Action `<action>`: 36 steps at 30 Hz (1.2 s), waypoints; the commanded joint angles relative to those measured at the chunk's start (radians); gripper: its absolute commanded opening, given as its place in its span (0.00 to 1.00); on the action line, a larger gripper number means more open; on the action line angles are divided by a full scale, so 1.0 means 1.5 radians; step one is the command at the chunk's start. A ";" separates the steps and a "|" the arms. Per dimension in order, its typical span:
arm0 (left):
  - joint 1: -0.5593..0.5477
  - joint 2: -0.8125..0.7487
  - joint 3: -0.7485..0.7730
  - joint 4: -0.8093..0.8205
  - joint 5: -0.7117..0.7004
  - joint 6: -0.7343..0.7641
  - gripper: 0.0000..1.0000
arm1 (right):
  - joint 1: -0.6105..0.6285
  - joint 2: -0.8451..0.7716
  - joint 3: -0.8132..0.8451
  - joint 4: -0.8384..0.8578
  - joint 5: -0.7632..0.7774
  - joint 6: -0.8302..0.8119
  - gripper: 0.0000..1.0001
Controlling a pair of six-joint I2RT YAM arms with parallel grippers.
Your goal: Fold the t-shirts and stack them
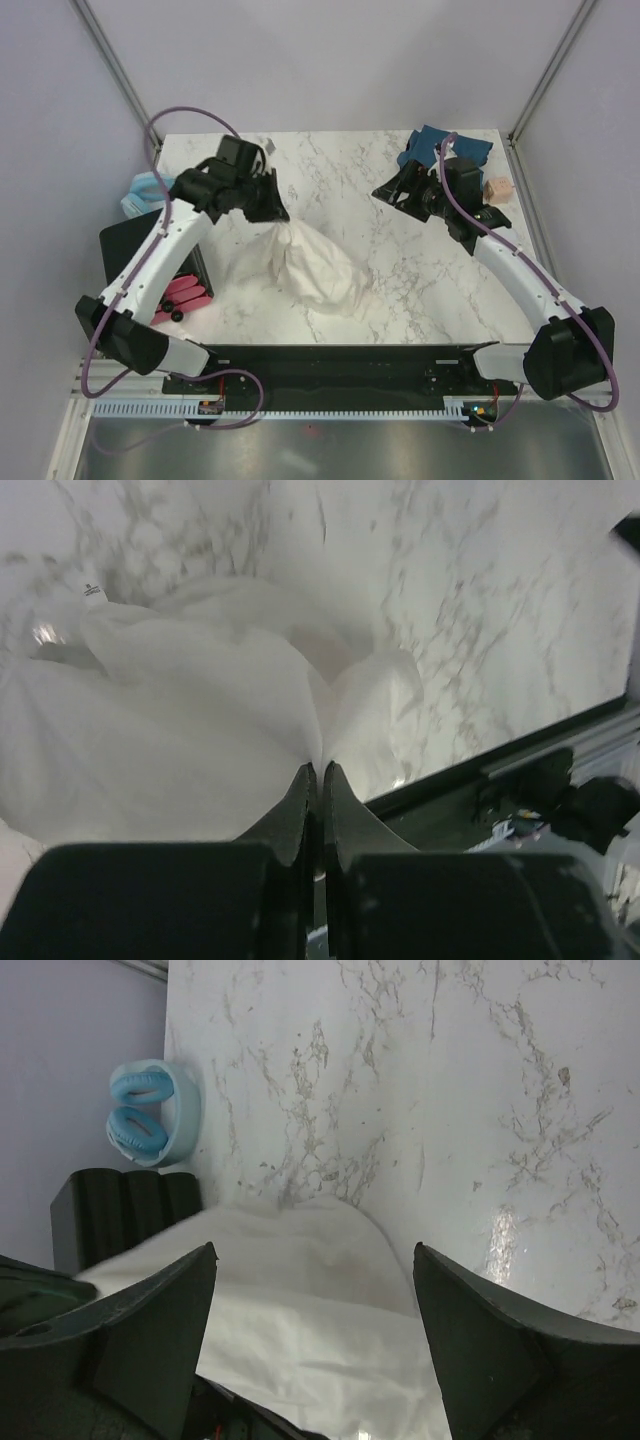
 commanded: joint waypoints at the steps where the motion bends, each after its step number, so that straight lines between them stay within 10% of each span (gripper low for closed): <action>1: -0.083 0.019 -0.085 -0.001 0.028 0.006 0.02 | 0.001 0.011 0.042 0.016 0.000 0.001 0.87; 15: -0.371 0.249 -0.009 0.072 0.017 -0.009 0.02 | -0.002 0.003 0.030 0.014 0.011 -0.004 0.87; 25: -0.368 0.396 0.314 0.014 -0.064 0.040 0.03 | -0.070 -0.004 0.049 -0.036 0.018 -0.028 0.89; 29: -0.353 0.299 0.251 0.053 -0.206 0.002 0.56 | -0.078 0.003 0.062 -0.069 0.027 -0.065 0.92; 36: -0.224 0.058 0.092 0.039 -0.375 -0.055 0.60 | -0.075 0.023 0.050 -0.055 -0.028 -0.065 0.91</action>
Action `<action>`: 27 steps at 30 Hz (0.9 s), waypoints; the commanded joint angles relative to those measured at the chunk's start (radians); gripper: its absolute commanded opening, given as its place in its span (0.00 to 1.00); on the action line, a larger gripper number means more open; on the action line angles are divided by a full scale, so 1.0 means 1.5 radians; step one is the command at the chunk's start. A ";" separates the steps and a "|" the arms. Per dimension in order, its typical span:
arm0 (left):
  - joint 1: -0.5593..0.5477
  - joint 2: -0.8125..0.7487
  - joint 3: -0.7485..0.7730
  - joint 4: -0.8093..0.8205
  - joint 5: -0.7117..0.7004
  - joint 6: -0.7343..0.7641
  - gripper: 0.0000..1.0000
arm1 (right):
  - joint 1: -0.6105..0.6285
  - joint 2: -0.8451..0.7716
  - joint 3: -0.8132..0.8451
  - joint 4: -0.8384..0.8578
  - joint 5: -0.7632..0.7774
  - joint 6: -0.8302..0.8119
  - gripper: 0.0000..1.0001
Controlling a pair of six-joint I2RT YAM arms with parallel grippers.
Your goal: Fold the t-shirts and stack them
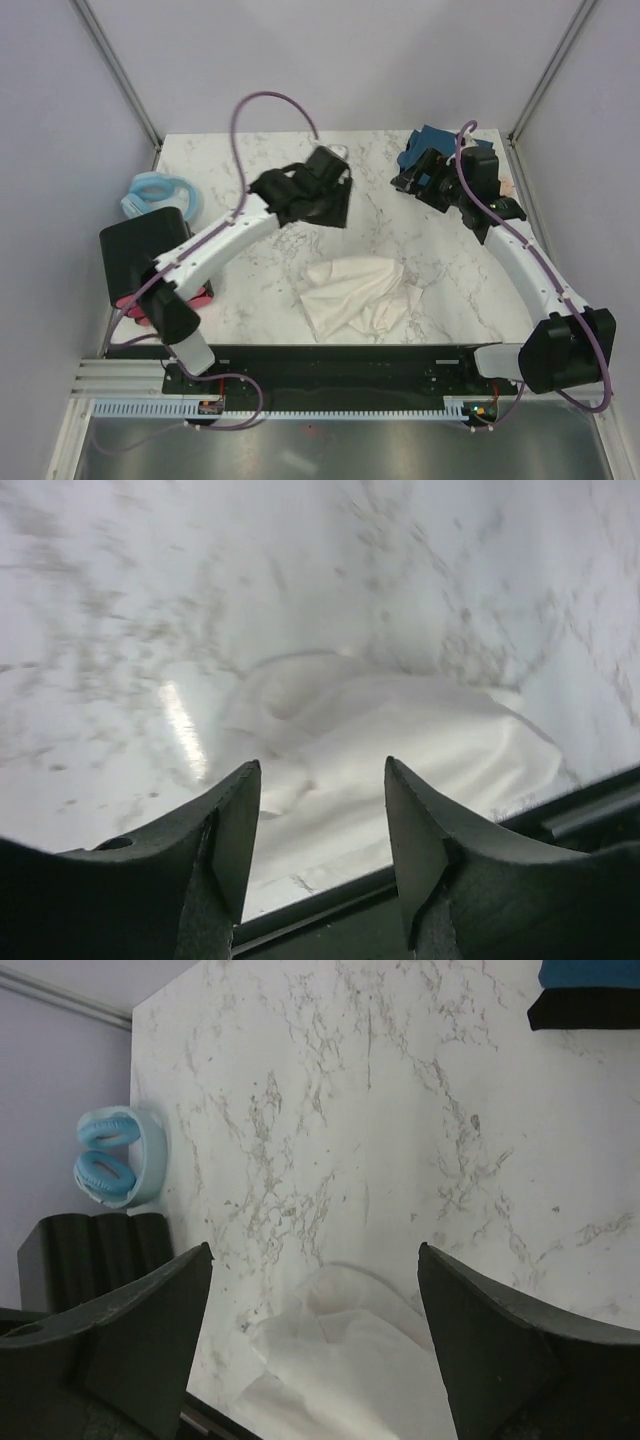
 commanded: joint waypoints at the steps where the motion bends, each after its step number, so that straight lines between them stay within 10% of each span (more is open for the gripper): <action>1: 0.097 -0.209 -0.059 0.003 -0.213 -0.063 0.60 | 0.010 0.018 -0.015 -0.005 -0.046 -0.015 0.91; 10: 0.195 -0.494 -0.248 -0.172 -0.350 -0.210 0.59 | 0.277 0.152 0.093 0.030 -0.085 0.004 0.87; 15: 0.210 -0.487 -0.237 -0.395 -0.379 -0.373 0.59 | 0.380 0.239 0.210 -0.030 -0.100 -0.031 0.87; 27: 0.244 -0.450 -0.264 -0.395 -0.378 -0.465 0.56 | 0.435 0.407 0.499 -0.135 -0.159 -0.111 0.89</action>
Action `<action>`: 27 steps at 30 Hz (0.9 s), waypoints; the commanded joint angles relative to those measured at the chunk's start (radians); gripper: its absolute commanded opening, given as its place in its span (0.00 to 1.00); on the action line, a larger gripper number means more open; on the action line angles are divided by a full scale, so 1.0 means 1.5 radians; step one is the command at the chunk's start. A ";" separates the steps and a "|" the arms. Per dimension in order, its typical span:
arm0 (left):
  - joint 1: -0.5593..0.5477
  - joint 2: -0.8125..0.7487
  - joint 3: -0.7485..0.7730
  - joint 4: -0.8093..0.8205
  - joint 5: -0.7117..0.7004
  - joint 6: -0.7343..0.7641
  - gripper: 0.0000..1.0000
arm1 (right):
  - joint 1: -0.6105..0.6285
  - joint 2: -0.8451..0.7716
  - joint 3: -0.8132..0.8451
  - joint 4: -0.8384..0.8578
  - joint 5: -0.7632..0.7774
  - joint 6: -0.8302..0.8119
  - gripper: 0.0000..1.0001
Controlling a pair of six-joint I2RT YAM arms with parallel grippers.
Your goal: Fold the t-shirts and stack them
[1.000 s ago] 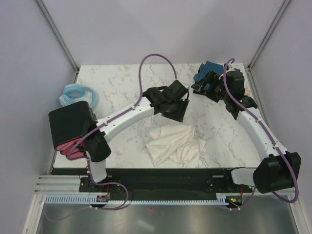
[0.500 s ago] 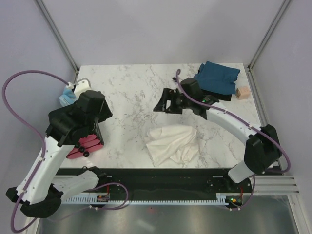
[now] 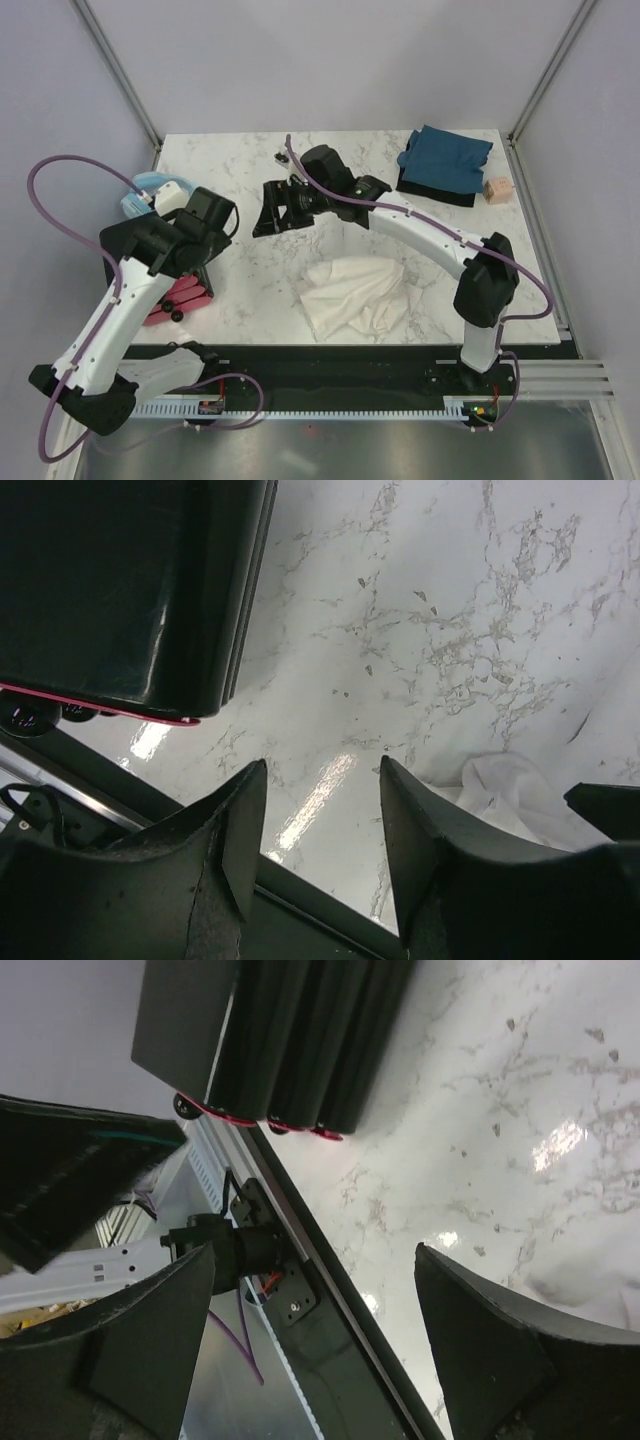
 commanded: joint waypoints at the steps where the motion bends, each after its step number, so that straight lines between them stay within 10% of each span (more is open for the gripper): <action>1: 0.014 0.031 0.030 -0.123 -0.077 -0.073 0.56 | -0.010 0.060 0.139 -0.069 -0.030 -0.060 0.89; 8: 0.180 -0.012 0.049 -0.122 -0.144 0.001 0.55 | -0.025 0.213 0.342 -0.049 -0.089 -0.023 0.87; 27: 0.398 -0.132 0.005 -0.119 -0.146 0.129 0.55 | 0.077 0.368 0.420 0.259 -0.192 0.222 0.85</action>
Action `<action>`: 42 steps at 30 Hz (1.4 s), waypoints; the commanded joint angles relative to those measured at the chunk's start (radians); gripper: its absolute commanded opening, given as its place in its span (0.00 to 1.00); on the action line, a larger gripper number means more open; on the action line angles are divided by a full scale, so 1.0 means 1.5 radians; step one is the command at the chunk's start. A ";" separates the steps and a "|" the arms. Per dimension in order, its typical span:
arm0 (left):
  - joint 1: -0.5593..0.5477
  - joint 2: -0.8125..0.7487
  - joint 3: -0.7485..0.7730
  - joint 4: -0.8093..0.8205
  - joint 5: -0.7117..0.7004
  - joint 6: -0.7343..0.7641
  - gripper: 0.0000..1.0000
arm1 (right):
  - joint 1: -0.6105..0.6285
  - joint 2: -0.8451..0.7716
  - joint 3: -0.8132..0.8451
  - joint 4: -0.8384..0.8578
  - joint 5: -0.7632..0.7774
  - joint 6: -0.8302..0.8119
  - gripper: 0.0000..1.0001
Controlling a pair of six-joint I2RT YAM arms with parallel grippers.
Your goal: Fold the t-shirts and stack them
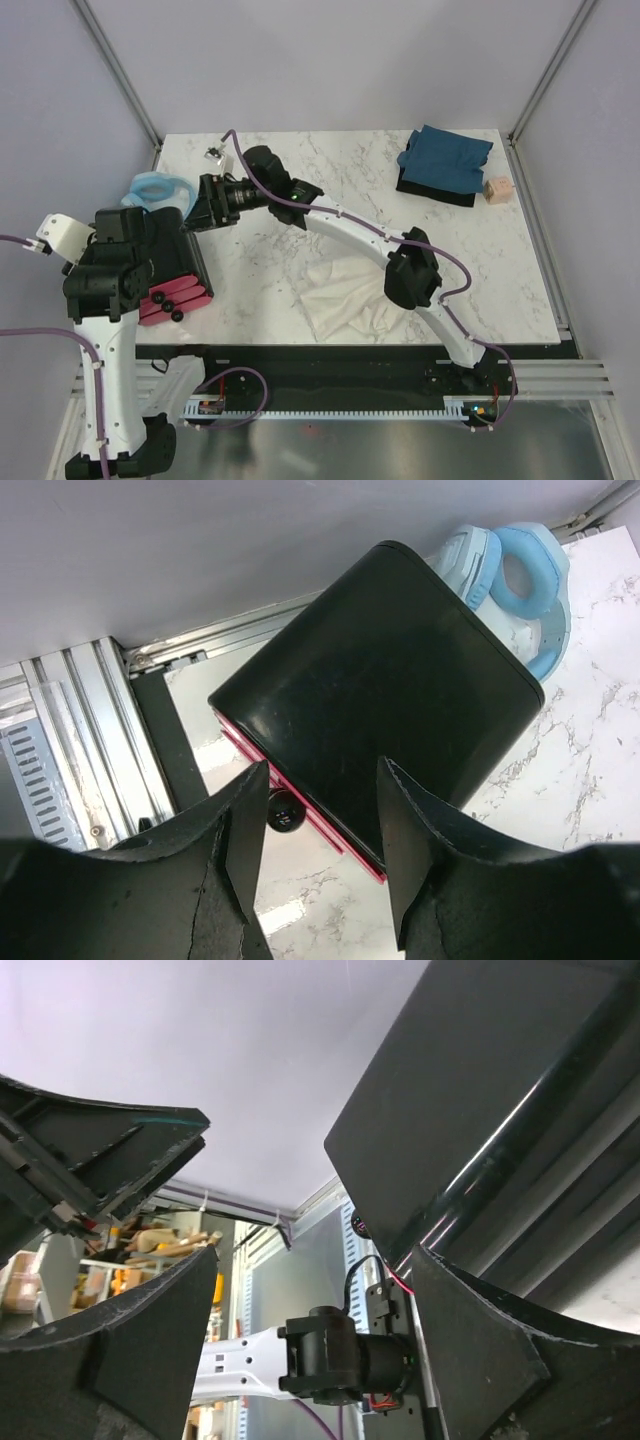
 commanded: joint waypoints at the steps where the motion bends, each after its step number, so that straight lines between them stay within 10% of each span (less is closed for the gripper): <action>1: 0.012 0.002 -0.028 -0.095 -0.012 0.058 0.55 | 0.002 0.012 -0.006 0.058 -0.035 0.050 0.84; 7: 0.010 0.086 -0.016 0.008 0.234 0.229 0.52 | -0.013 -0.090 -0.122 -0.062 -0.009 -0.072 0.83; 18: 0.011 0.050 -0.097 0.603 0.598 0.580 0.62 | -0.035 -0.239 -0.352 -0.076 0.035 -0.157 0.84; 23: 0.044 0.165 -0.010 0.555 0.479 0.563 0.65 | -0.040 -0.165 -0.219 -0.161 0.053 -0.214 0.84; 30: 0.048 0.082 -0.152 0.511 0.221 0.474 0.72 | -0.040 -0.021 0.038 -0.213 0.036 -0.186 0.85; 36: 0.056 -0.024 -0.268 0.364 0.215 0.296 0.66 | -0.025 -0.002 0.013 -0.103 -0.013 -0.107 0.84; 42: 0.056 -0.062 -0.176 0.144 0.044 0.200 0.63 | -0.011 -0.007 -0.029 -0.016 -0.050 -0.043 0.83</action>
